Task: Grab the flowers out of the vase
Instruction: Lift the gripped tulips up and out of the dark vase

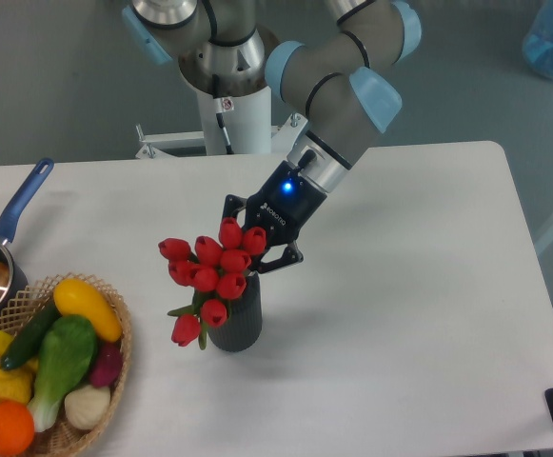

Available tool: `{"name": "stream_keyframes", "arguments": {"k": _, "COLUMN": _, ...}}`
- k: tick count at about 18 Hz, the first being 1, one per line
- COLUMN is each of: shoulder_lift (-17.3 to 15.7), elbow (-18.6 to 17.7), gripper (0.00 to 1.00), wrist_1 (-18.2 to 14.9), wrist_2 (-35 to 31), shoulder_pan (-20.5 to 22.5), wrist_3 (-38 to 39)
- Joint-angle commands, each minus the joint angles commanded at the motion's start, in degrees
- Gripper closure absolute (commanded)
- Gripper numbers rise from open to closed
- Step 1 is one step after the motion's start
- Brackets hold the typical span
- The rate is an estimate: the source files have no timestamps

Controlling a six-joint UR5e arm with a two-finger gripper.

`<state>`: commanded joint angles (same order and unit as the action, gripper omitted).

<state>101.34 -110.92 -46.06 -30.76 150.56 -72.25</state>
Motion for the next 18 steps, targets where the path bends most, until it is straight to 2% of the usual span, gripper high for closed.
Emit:
{"name": "stream_keyframes", "arguments": {"k": 12, "shoulder_lift": -3.51, "elbow": 0.09, "gripper": 0.71, "wrist_1": 0.0, "wrist_2": 5.27, "shoulder_pan": 2.72, "wrist_3": 4.3}}
{"name": "stream_keyframes", "arguments": {"k": 18, "shoulder_lift": -6.06, "elbow": 0.18, "gripper": 0.71, "wrist_1": 0.0, "wrist_2": 10.9, "shoulder_pan": 4.83, "wrist_3": 6.15}}
